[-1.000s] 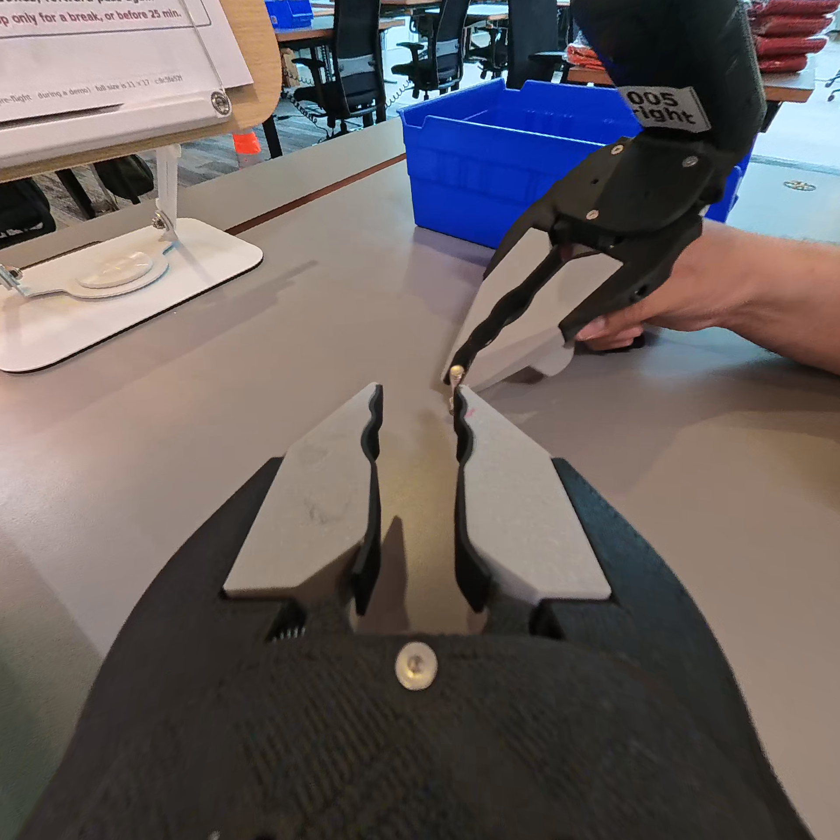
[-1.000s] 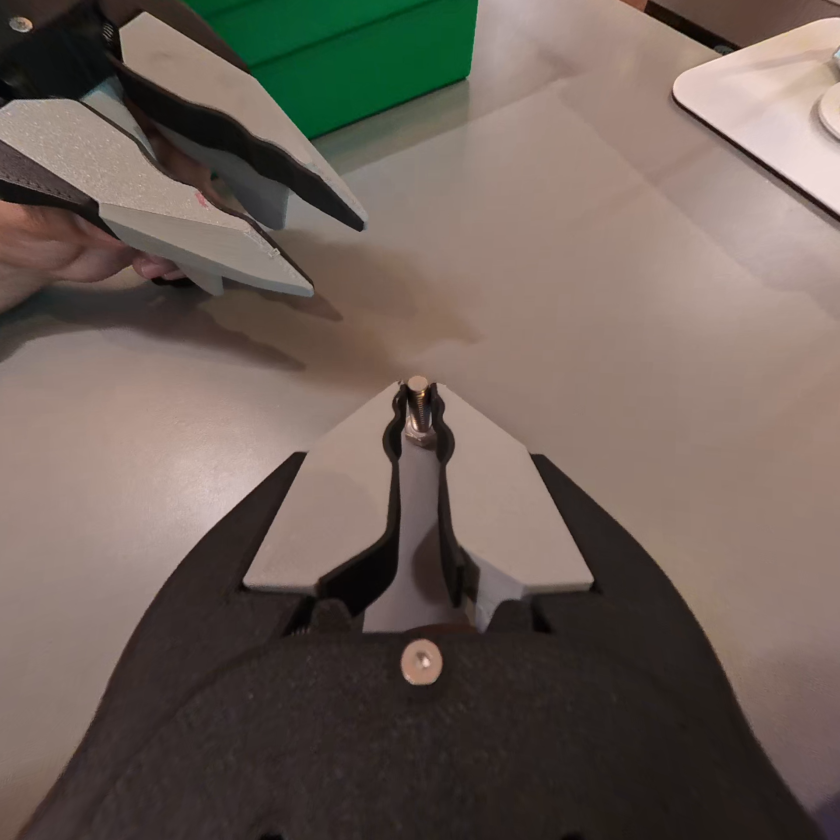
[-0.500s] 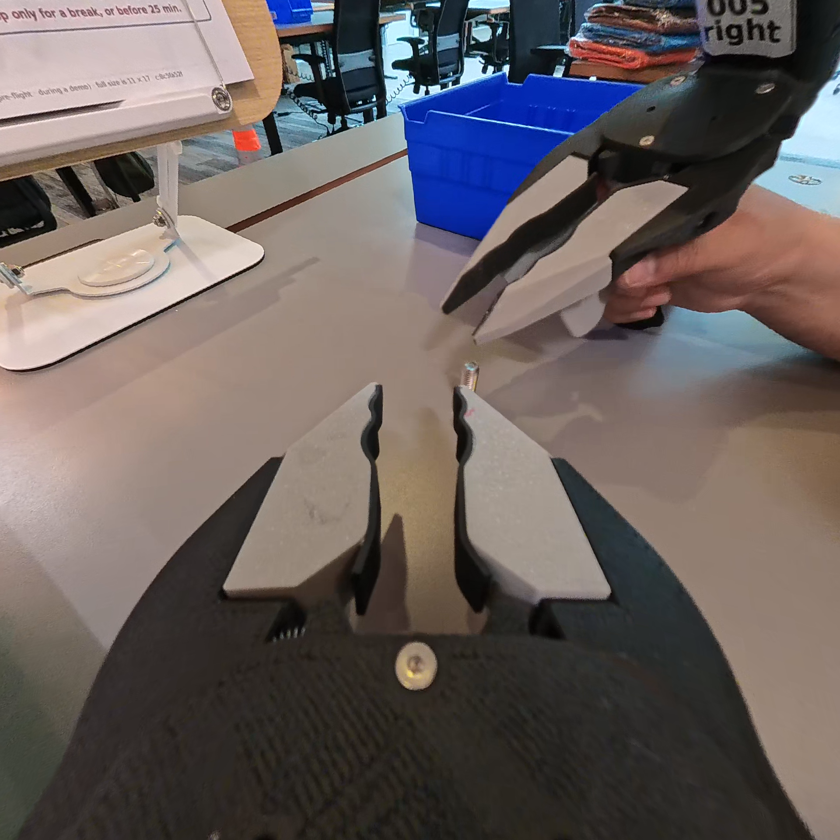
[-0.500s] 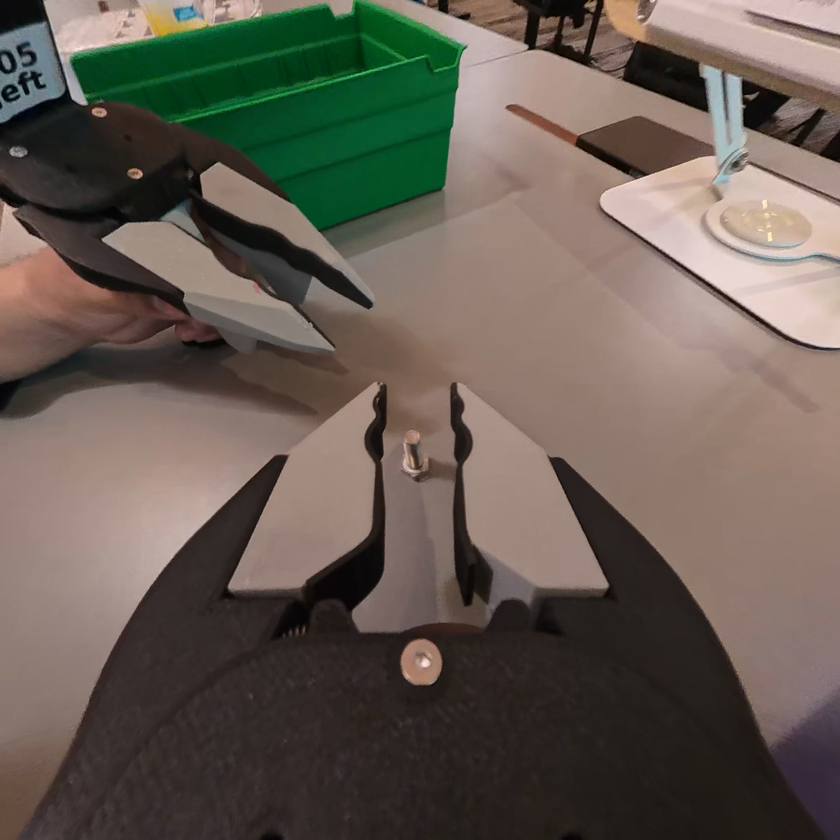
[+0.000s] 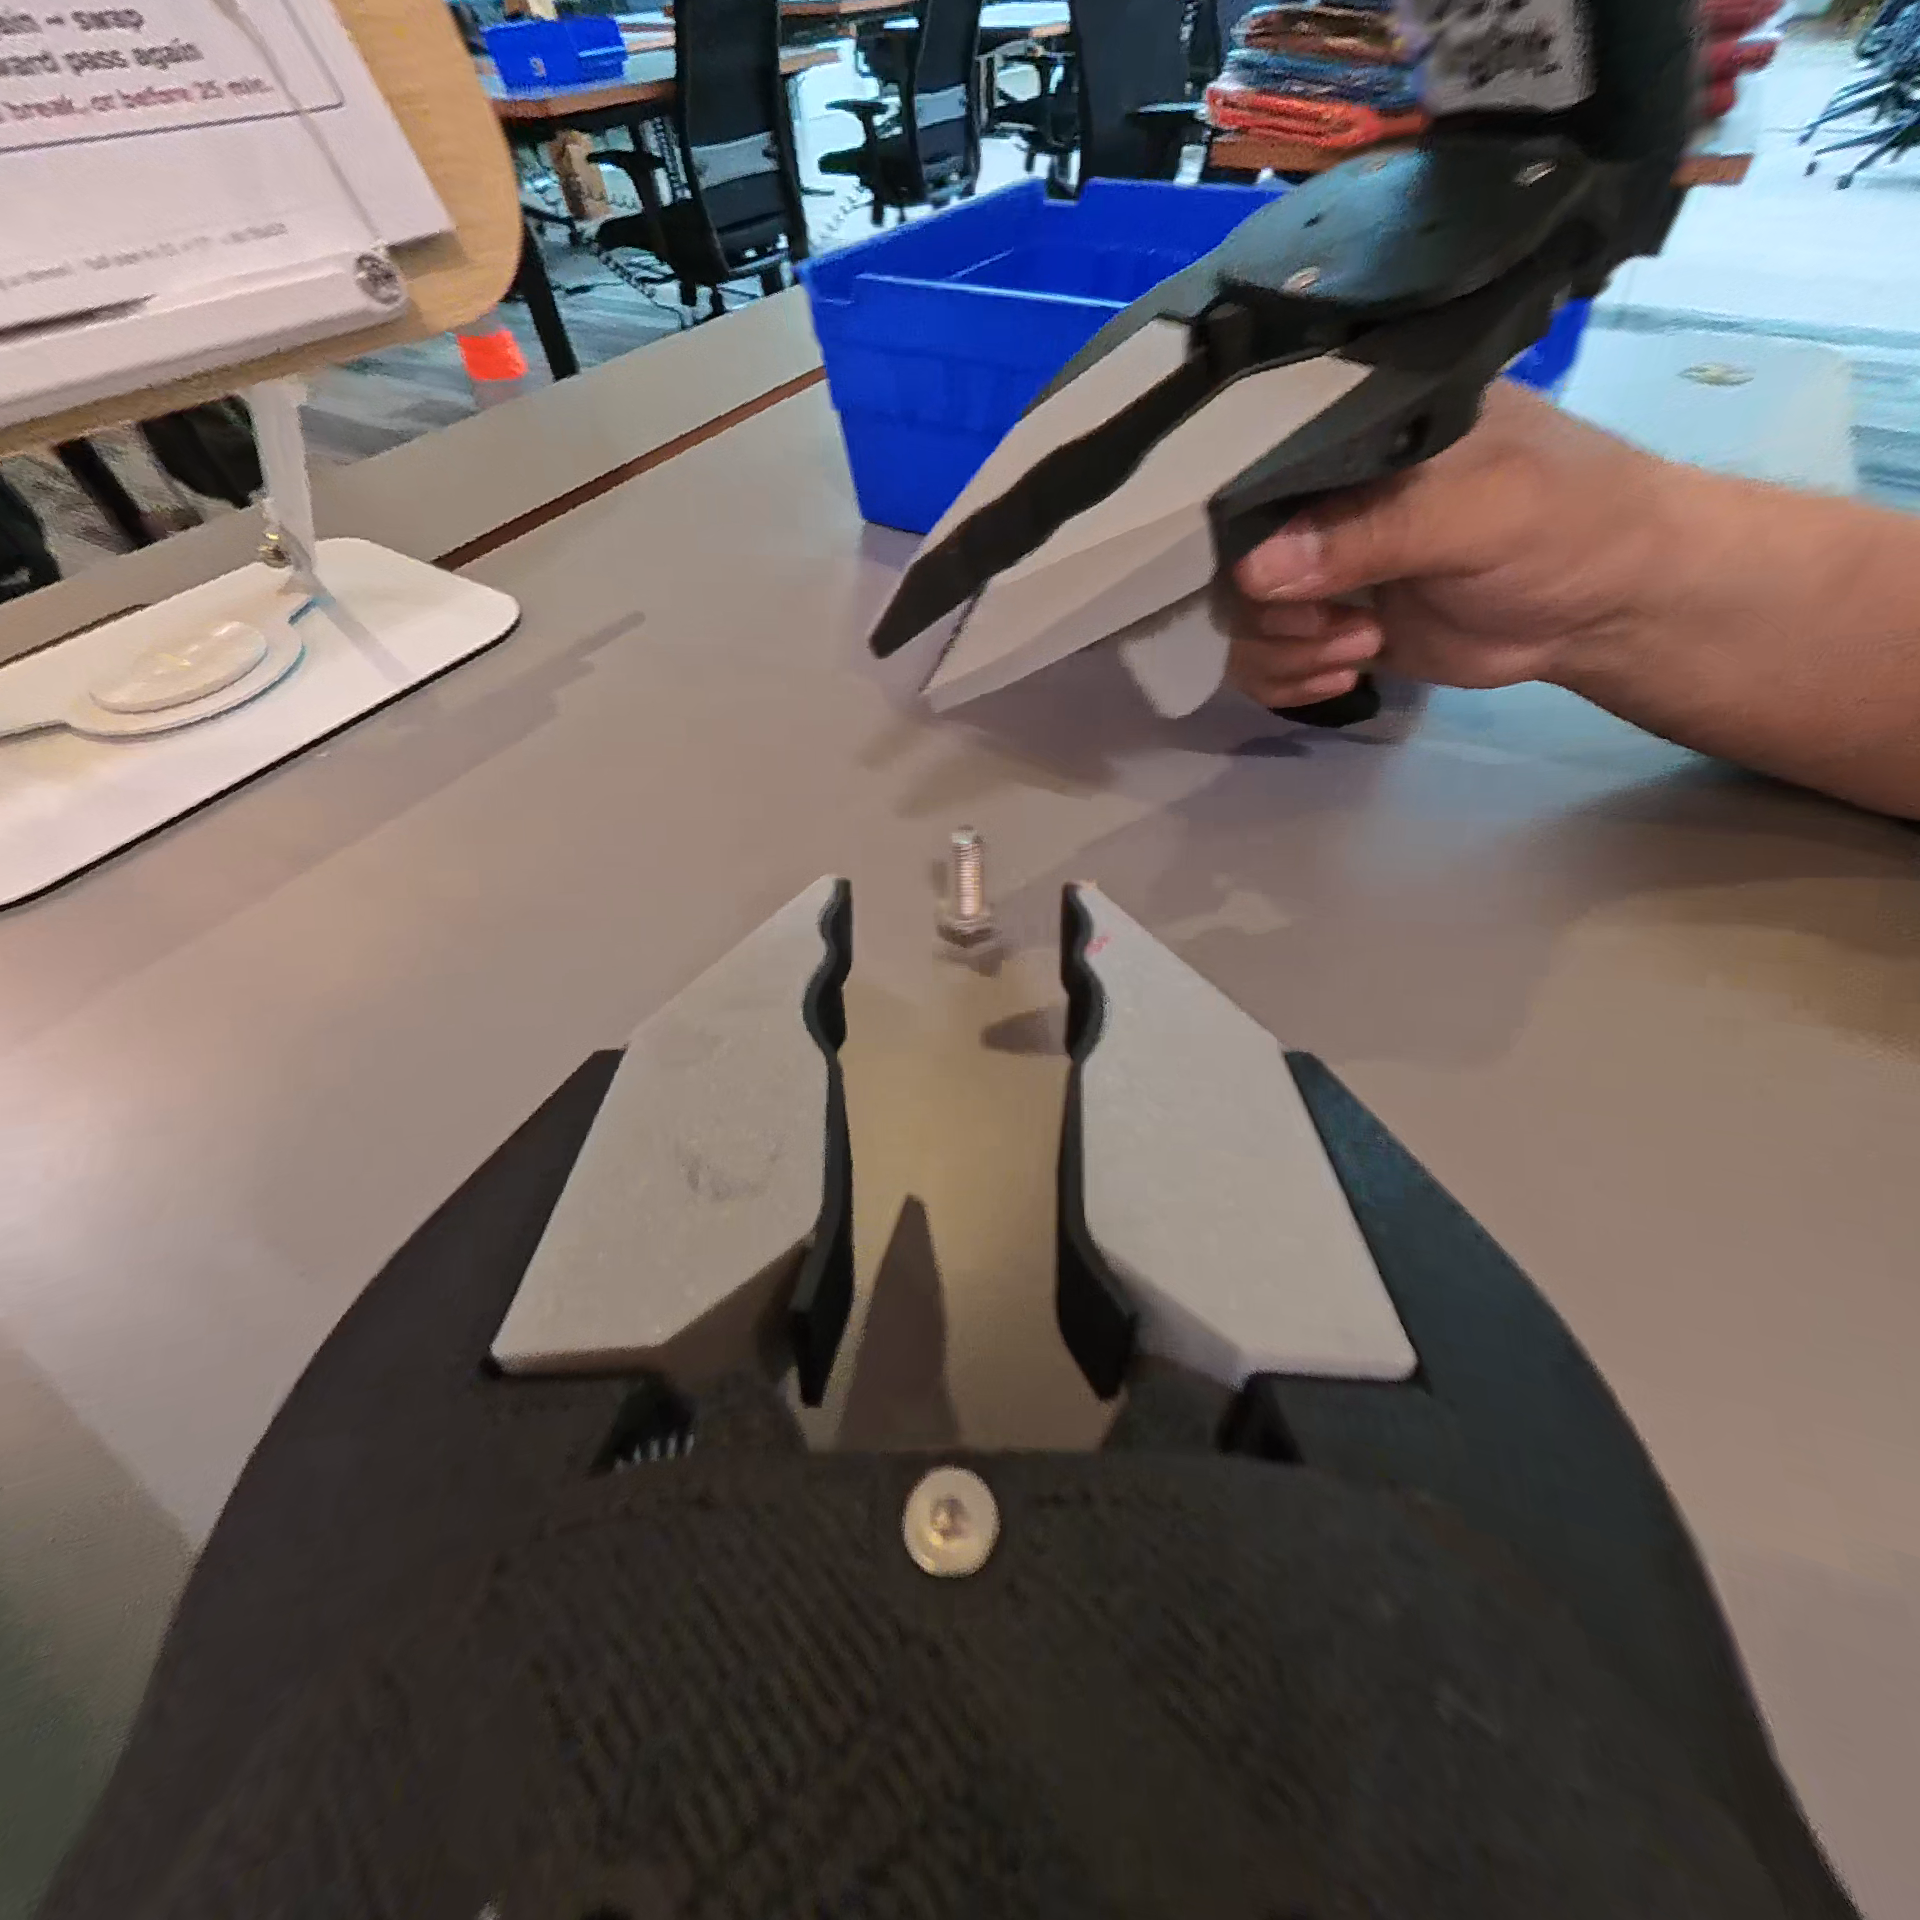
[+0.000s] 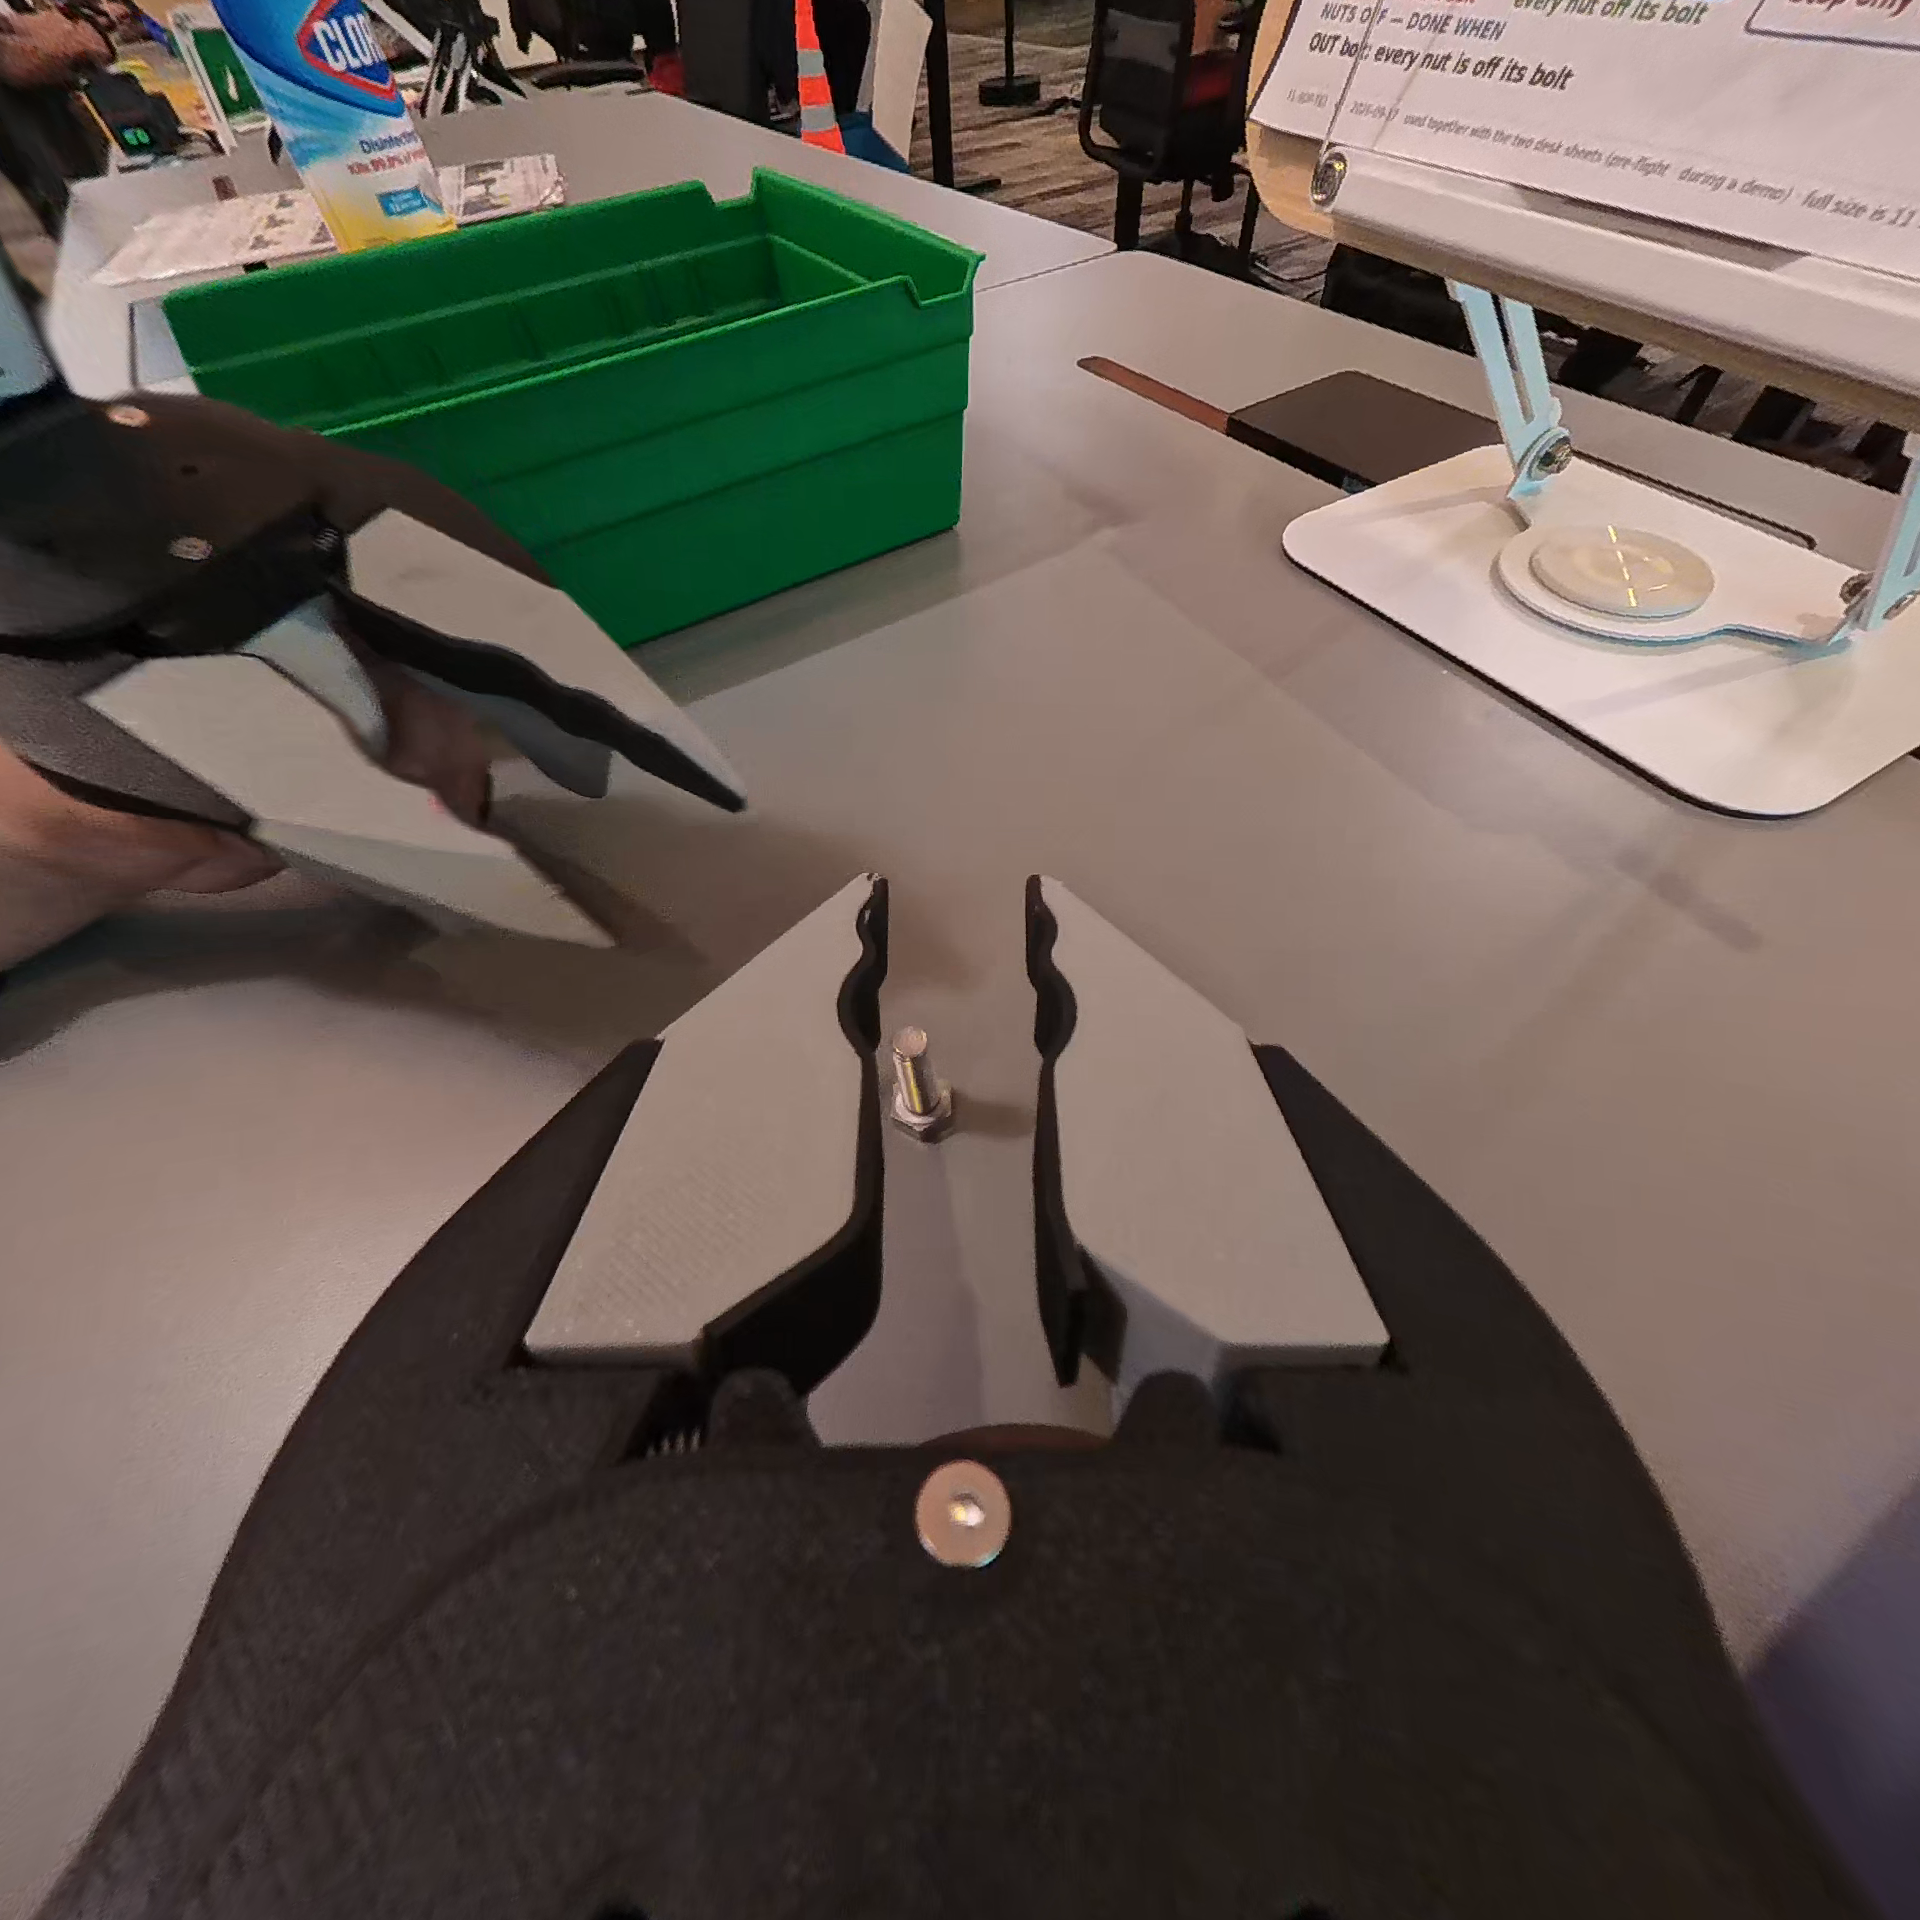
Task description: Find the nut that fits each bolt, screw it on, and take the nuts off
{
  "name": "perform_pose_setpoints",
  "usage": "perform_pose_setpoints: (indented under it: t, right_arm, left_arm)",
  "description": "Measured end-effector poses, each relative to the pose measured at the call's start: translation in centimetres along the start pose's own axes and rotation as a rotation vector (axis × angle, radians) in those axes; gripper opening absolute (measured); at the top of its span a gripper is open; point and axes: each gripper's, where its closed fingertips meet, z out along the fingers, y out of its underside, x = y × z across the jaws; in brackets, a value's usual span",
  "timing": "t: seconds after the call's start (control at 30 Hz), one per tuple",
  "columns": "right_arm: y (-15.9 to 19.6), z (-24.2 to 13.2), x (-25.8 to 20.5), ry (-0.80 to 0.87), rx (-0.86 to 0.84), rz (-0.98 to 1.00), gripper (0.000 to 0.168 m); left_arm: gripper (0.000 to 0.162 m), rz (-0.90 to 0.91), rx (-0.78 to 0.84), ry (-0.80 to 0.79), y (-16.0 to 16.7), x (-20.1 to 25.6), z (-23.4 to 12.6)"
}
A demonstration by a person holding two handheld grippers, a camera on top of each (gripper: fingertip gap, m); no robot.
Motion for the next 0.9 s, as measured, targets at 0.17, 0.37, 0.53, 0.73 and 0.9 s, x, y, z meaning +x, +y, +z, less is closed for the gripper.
perform_pose_setpoints:
  t: [0.17, 0.37, 0.53, 0.73, 0.9]
  right_arm:
    - [0.0, 0.0, -0.1, -0.003, -0.001, 0.001, 0.023]
    - [-0.8, -0.5, -0.4, -0.004, 0.028, 0.001, 0.024]
    - [-1.1, -0.5, -1.6, -0.03, 0.029, -0.028, 0.023]
    - [-0.2, 0.4, -2.5, -0.057, 0.005, -0.076, 0.024]
    - [0.4, 1.1, -3.0, -0.072, -0.011, -0.106, 0.023]
  left_arm:
    - [0.047, 0.003, 0.098, 0.048, -5.3, 3.1, -5.9]
    - [0.05, 0.206, -0.042, -0.147, -9.3, -3.6, -16.5]
    - [0.056, 0.126, -0.474, -0.251, -3.1, -15.7, -20.4]
    - [0.05, -0.04, -0.704, -0.265, 5.5, -25.2, -18.4]
    - [0.045, -0.09, -0.913, -0.224, 10.9, -28.2, -16.7]
